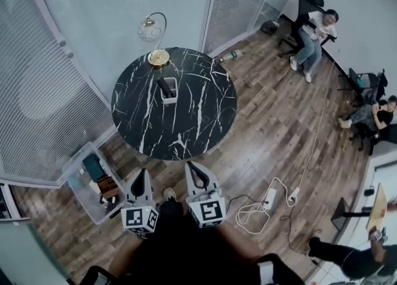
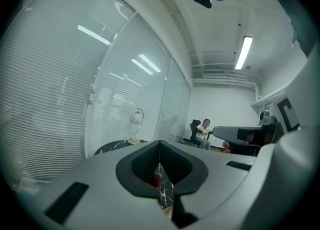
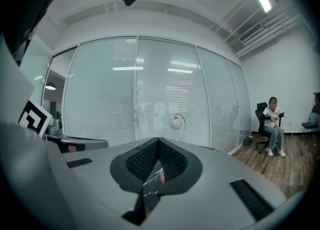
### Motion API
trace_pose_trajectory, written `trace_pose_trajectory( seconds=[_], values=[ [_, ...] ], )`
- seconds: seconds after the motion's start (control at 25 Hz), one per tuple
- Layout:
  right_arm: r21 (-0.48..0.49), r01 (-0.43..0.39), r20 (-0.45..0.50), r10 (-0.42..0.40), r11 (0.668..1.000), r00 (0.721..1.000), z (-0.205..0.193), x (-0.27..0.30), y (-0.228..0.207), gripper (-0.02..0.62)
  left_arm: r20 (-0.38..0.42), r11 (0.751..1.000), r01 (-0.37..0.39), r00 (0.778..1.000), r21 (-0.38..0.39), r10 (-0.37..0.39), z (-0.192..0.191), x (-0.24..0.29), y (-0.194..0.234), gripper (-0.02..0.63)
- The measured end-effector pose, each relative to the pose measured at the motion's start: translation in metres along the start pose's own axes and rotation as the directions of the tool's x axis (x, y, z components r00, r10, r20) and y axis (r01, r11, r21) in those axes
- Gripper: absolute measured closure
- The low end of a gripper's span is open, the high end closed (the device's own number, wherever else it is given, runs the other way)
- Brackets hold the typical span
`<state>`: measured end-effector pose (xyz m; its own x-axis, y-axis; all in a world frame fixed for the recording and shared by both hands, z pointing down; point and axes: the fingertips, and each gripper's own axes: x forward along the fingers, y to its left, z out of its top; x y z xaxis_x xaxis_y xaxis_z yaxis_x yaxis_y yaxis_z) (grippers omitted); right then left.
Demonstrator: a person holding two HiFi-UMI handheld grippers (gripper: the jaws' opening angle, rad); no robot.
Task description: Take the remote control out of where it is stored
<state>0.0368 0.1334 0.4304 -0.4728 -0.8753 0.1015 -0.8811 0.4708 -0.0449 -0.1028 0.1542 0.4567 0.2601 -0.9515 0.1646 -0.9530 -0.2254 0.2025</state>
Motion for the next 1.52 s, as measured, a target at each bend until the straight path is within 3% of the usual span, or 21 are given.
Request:
trace_pose_trajectory(
  seconds=[0.28,0.68,1.52],
  values=[
    [0.006,0.064,-0.015,-0.064,0.998,0.998,0.002,0.029,0.008,0.594,-0.013,0.997,0.071,0.997,-0.003,-0.071,0.005,0.019,0.032,0.598],
    [0.006,0.077,-0.017,-0.077,0.997,0.997,0.004,0.057,-0.001,0.594,-0.04,0.996,0.089,0.995,-0.01,-0.089,0.005,0.047,0.043,0.597],
    [0.014,-0.072,-0.009,0.072,0.997,0.997,0.019,0.146,-0.108,0.594,-0.027,0.997,-0.064,0.998,-0.042,0.062,0.025,0.176,0.012,0.598]
  ],
)
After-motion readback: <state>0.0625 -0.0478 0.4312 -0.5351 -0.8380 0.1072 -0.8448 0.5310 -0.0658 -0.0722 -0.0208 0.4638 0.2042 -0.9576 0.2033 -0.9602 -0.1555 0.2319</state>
